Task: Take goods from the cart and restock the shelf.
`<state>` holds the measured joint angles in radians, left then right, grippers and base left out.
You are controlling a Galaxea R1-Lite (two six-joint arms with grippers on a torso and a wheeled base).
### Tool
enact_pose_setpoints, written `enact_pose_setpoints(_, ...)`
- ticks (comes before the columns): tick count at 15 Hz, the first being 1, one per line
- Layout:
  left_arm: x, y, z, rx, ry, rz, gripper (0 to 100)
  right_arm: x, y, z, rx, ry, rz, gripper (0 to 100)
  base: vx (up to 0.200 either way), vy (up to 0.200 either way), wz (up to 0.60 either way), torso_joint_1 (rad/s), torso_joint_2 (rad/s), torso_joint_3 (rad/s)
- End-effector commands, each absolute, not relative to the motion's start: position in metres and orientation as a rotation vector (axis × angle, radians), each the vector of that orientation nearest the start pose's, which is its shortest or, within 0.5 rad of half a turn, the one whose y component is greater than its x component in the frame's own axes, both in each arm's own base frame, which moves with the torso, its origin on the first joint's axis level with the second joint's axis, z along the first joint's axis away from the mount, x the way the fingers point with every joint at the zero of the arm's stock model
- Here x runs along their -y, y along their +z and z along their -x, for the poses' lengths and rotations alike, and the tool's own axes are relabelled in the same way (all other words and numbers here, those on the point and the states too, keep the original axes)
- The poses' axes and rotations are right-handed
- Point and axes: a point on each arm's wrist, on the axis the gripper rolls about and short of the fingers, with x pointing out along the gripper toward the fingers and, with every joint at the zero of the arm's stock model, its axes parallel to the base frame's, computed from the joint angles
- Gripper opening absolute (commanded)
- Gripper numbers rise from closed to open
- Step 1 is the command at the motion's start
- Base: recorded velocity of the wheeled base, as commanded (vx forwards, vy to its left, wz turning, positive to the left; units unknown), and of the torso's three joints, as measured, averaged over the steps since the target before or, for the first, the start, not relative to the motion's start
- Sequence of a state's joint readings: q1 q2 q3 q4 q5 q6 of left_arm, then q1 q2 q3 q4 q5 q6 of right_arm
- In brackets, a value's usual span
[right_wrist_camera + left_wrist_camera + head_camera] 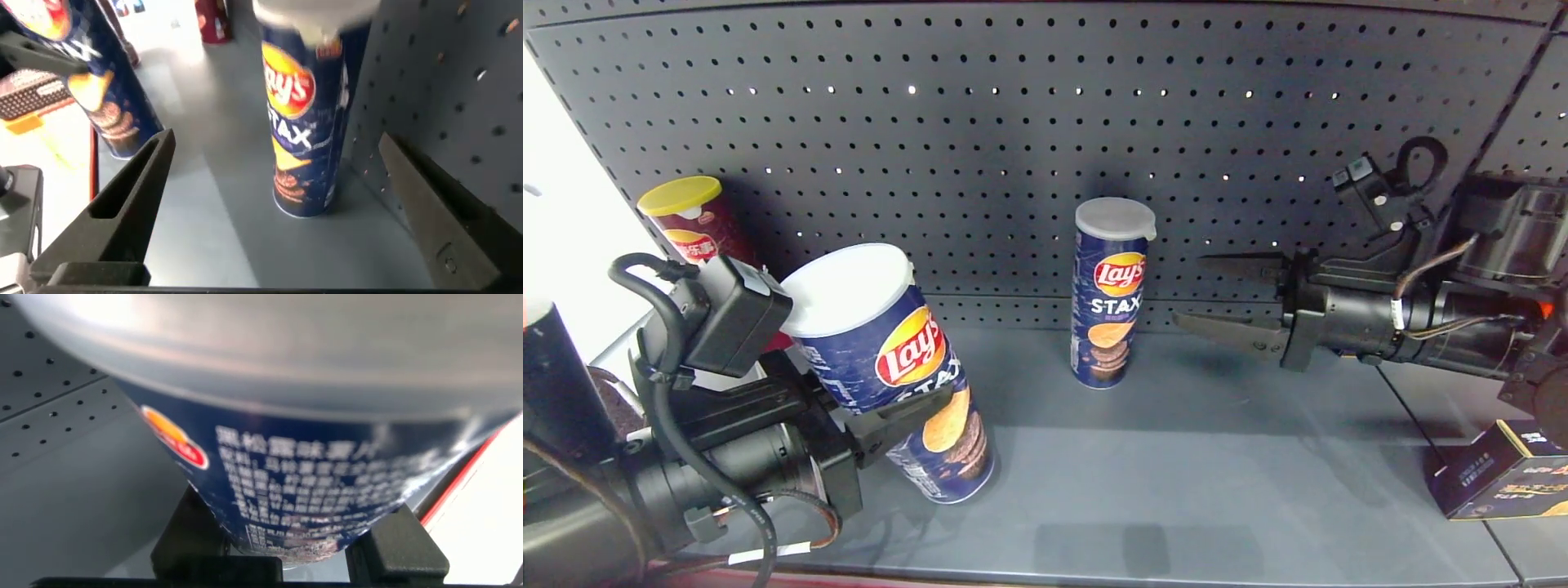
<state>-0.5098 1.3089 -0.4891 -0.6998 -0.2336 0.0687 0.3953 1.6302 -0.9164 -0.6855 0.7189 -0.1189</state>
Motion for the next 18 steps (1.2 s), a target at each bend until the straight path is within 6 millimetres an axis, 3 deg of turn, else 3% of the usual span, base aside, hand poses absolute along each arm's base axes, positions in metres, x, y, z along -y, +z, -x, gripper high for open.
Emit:
enact_pose_setpoints(1,0.1,0.202,-0.172,-0.094,-0.742,-0.081,0,-0.132,0.229,-0.278,0.003,1.123,0.096,100,0.0,0.0,0.0,0.0,0.0,0.0)
enact_pose_setpoints(9,0.097,0.203,-0.174,-0.09,-0.747,-0.078,0,-0.151,0.212,-0.316,-0.01,1.173,0.092,100,0.0,0.0,0.0,0.0,0.0,0.0)
enact_pose_setpoints(18,0.098,0.199,-0.176,-0.108,-0.752,-0.08,0,-0.176,0.19,-0.341,-0.046,1.208,0.086,100,0.0,0.0,0.0,0.0,0.0,0.0)
